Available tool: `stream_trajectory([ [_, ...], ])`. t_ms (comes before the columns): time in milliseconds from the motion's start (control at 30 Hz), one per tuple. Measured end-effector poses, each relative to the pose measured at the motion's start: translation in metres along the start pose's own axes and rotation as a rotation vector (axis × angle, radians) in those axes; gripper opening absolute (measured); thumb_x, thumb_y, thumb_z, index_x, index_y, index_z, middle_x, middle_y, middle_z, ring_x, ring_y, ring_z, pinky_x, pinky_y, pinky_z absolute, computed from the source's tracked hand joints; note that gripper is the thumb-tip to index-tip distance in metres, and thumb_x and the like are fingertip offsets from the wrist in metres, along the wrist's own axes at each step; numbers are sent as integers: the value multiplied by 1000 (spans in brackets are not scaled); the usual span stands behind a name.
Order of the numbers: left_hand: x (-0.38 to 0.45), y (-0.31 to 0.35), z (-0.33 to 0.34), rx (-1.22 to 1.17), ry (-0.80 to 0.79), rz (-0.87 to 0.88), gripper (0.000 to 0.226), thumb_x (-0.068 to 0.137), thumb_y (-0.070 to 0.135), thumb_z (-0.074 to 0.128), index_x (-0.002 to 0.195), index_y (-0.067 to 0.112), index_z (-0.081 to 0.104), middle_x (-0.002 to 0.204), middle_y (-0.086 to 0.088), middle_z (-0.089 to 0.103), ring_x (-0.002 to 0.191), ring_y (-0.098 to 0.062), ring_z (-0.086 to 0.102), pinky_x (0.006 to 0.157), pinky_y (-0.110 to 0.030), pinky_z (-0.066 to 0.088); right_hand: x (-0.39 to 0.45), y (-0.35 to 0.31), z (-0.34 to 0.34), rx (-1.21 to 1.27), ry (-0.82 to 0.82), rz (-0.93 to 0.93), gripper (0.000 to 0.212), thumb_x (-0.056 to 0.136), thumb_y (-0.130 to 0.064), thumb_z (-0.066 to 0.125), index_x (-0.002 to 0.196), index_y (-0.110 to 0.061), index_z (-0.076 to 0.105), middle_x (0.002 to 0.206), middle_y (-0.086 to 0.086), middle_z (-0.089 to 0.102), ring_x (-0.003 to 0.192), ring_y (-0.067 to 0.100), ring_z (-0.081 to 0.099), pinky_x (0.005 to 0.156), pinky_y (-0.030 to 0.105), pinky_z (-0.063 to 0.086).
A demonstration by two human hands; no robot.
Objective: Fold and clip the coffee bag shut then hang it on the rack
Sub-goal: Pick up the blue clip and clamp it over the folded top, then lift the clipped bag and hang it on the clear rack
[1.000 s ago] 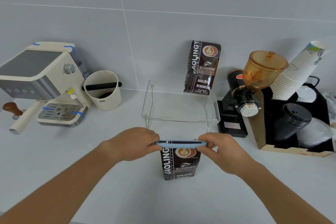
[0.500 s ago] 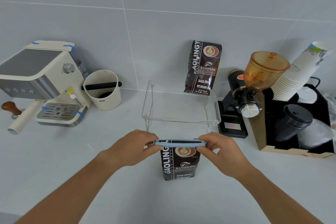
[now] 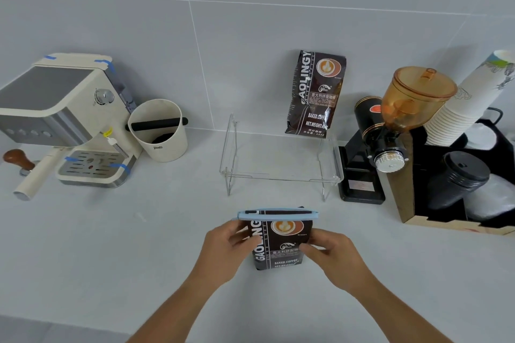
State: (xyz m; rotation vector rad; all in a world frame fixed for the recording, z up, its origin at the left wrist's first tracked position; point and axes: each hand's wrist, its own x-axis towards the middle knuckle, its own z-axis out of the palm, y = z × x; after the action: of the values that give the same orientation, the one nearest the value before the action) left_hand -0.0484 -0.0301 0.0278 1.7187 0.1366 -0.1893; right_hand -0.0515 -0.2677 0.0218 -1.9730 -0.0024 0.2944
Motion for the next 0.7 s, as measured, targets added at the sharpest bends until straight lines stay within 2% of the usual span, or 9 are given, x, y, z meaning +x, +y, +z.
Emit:
stream_trajectory([
  [67,-4,-12,6,-21,18,-17,42,79,-4,69,112,22,67,107,14,74,97,-9,72,82,-16,55,-4,4,4,-1,31,6,31,87,-9,66,100,-37,72,95,-21,76,89,-5,68,73,11,54],
  [133,-9,-23,10,-4,22,-32,44,81,-3,68,121,13,64,108,16,74,100,-5,70,83,-12,52,-7,8,8,9,48,10,29,88,-11,65,102,-35,73,94,-22,76,89,-4,68,75,14,54],
  [200,-15,-30,13,38,8,-27,39,84,1,66,122,12,64,107,25,72,102,2,67,82,-8,50,-8,10,12,39,61,20,28,88,-10,65,106,-29,74,97,-19,77,92,-2,69,79,16,55],
  [300,-20,-34,17,62,9,-12,33,87,3,63,119,13,66,104,29,71,101,6,66,80,-5,49,-8,10,14,40,87,27,27,87,-9,65,105,-27,75,93,-17,77,87,-1,69,75,12,53],
  [467,-18,-30,17,109,-24,4,34,90,6,60,122,17,65,114,14,73,107,1,65,89,-13,50,-6,8,15,-1,114,20,20,88,-8,64,91,-24,76,79,-4,76,66,0,60,61,11,45],
  [600,-16,-21,13,120,-35,23,32,89,4,60,116,20,68,108,20,73,104,0,67,91,-17,51,-5,2,15,0,117,7,27,88,-7,63,70,-27,68,54,-13,60,51,3,45,51,13,36],
  [700,-16,-8,9,92,-15,50,32,89,2,60,114,21,69,106,19,74,101,0,68,90,-17,52,-5,-5,12,17,125,-1,29,89,-11,64,64,-28,64,53,-14,60,50,3,42,50,15,35],
])
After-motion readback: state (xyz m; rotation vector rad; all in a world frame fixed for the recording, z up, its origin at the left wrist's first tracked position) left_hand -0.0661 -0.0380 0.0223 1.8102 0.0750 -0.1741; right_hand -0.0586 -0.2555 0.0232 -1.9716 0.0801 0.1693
